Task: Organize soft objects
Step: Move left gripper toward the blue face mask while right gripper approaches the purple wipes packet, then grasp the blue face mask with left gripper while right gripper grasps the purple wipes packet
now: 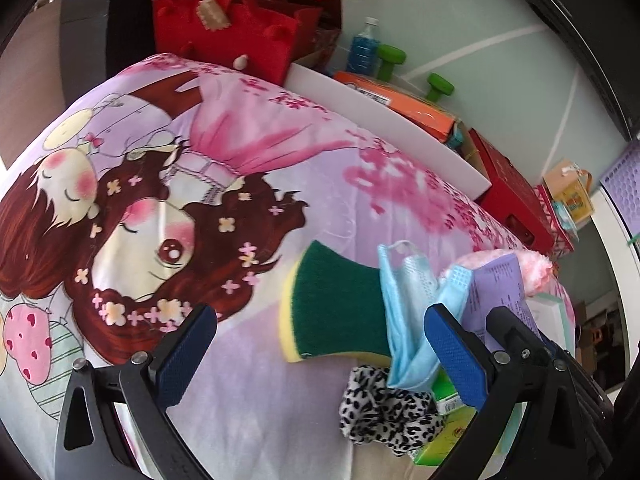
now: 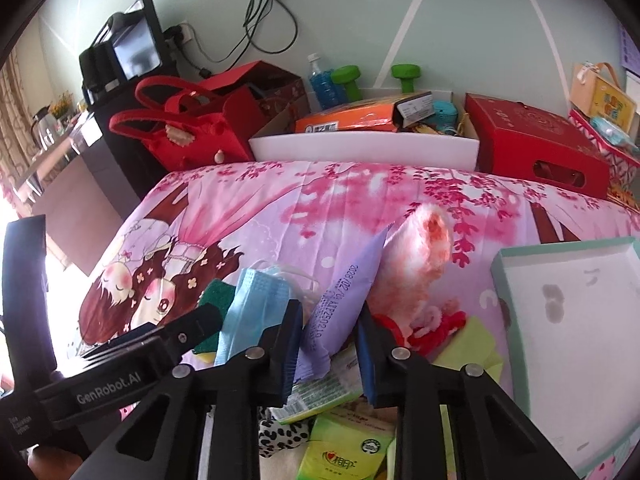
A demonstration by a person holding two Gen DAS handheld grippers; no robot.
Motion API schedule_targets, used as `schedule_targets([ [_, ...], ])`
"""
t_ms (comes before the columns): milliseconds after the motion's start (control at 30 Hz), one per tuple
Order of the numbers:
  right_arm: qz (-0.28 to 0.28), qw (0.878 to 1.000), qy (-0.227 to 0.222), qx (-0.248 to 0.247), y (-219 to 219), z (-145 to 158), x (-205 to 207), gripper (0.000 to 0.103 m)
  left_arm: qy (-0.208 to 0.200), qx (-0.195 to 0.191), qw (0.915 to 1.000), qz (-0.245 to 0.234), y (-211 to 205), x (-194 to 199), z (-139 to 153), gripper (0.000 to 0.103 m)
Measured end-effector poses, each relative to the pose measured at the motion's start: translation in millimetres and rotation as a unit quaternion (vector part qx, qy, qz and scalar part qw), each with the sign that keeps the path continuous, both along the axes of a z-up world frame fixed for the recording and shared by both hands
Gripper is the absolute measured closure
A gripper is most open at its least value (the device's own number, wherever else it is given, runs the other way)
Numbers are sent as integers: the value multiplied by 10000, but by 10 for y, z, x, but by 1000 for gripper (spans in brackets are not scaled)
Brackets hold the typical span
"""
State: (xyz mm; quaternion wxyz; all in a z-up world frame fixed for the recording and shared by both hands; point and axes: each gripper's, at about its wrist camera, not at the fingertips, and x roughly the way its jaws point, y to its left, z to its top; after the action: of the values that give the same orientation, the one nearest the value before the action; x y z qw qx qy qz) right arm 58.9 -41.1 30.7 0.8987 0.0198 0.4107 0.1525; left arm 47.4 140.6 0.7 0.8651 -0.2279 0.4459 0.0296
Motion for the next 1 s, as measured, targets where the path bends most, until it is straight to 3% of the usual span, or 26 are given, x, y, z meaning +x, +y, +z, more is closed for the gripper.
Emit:
schedule_targets([
  [333, -281, 9994, -189, 112, -243, 129, -63, 80, -122, -120, 9988, -451, -240, 40, 54, 1],
  [467, -446, 9985, -281, 150, -370, 198, -81, 80, -93, -66, 9981, -612, -344, 71, 41, 21],
  [567, -536, 9979, -299, 183, -451, 221, -83, 80, -57, -92, 9972, -746, -416, 99, 18, 27],
  [667, -612, 9975, -297, 213, -514, 227, -88, 81, -26, 64, 9969, -780, -481, 113, 12, 54],
  [767, -702, 9968, -288, 238, -597, 239, -89, 81, 18, -10, 9959, -908, -536, 140, -20, 62],
  [900, -773, 9961, -282, 307, -684, 253, -92, 81, 27, 188, 9953, -950, -616, 143, -18, 83],
  [1000, -781, 9959, -272, 367, -749, 253, -98, 81, 56, 143, 9952, -967, -634, 153, -44, 88],
])
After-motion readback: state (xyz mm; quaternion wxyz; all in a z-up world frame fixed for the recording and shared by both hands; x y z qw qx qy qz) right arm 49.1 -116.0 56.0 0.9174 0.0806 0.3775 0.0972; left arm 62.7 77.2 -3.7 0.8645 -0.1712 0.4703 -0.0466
